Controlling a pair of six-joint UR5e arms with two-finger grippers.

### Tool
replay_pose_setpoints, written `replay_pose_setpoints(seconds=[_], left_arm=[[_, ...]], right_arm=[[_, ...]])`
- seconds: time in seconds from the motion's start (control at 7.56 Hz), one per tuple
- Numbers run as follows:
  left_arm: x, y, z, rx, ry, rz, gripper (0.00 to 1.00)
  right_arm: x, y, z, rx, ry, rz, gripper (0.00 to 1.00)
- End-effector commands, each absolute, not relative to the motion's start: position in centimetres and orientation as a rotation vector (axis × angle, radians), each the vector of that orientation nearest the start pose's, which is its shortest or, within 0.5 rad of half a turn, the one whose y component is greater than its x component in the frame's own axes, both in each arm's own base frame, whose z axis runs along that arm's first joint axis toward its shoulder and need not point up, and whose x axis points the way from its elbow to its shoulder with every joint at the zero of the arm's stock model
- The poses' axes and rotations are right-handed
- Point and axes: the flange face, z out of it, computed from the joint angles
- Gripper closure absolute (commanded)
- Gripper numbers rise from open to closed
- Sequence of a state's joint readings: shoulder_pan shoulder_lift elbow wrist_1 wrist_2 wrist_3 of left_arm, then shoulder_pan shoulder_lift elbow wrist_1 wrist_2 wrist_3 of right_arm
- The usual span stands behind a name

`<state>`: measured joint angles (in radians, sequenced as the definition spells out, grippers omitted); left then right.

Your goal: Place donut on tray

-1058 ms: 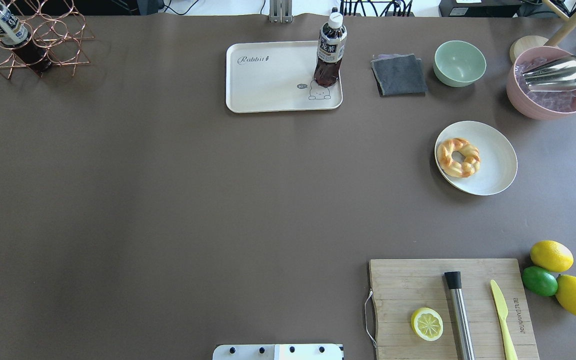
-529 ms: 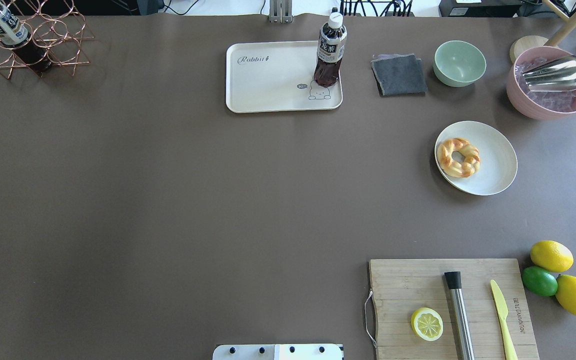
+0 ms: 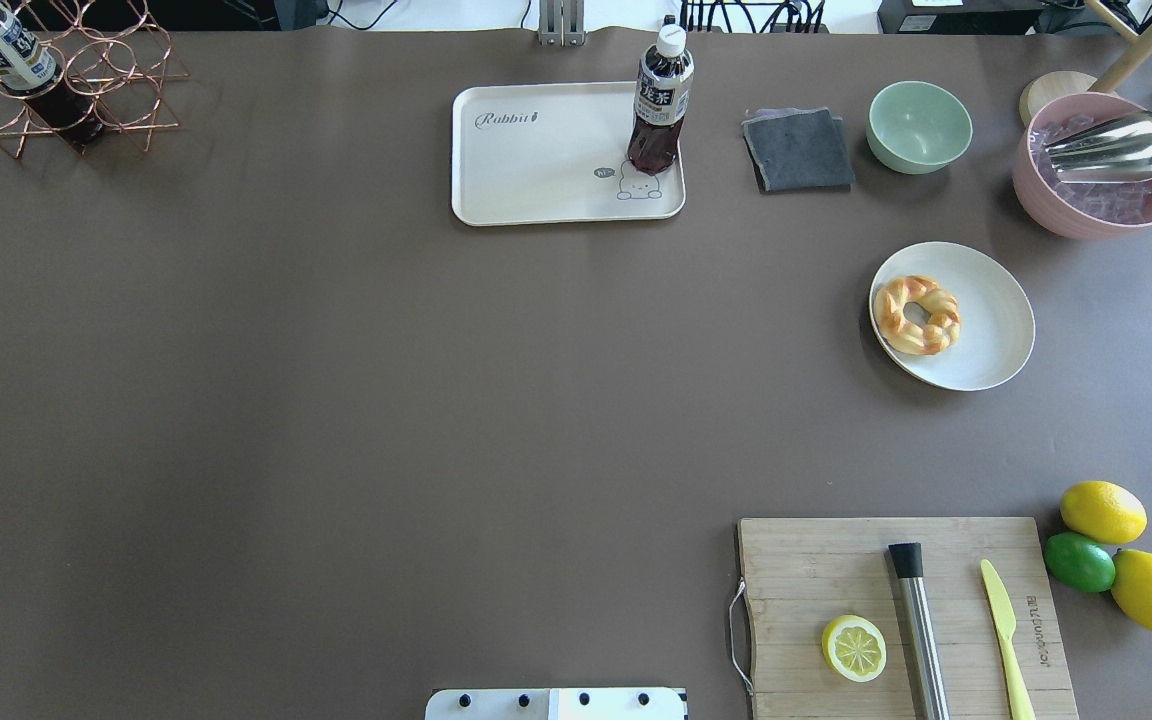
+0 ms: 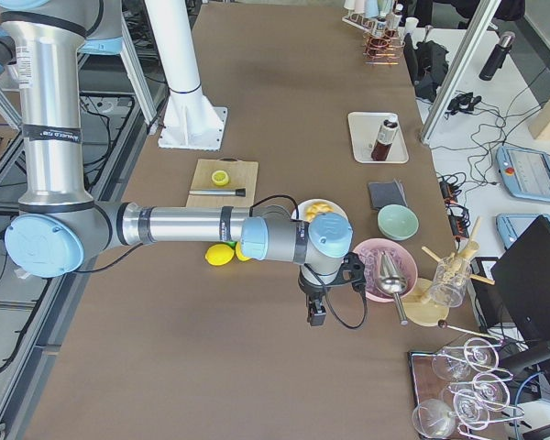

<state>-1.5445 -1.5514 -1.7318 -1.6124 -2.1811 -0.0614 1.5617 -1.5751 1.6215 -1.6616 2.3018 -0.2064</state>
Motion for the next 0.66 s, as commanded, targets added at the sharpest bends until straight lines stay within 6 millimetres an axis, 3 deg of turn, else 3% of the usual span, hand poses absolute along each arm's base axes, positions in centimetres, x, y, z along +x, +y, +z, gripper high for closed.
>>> replay_pose_setpoints(seconds=[0.0,0.26,0.53], left_arm=[[-6.2,-51.3,58.5,0.193,0.63,-0.039,0.01],[-5.3,-52.6,55.4,0.253,0.729,-0.047,0.01],[-4.6,-51.3,54.7,0.296,0.859,0.002,0.01]], right_arm=[[3.5,-49.7,62.1,0.06,-0.767,-0.245,0.0],[2.4,-49.9,60.0,0.091,-0.776,-0.282,0.0],[2.3,-49.0,60.0,0.091,-0.796,-0.281,0.0]])
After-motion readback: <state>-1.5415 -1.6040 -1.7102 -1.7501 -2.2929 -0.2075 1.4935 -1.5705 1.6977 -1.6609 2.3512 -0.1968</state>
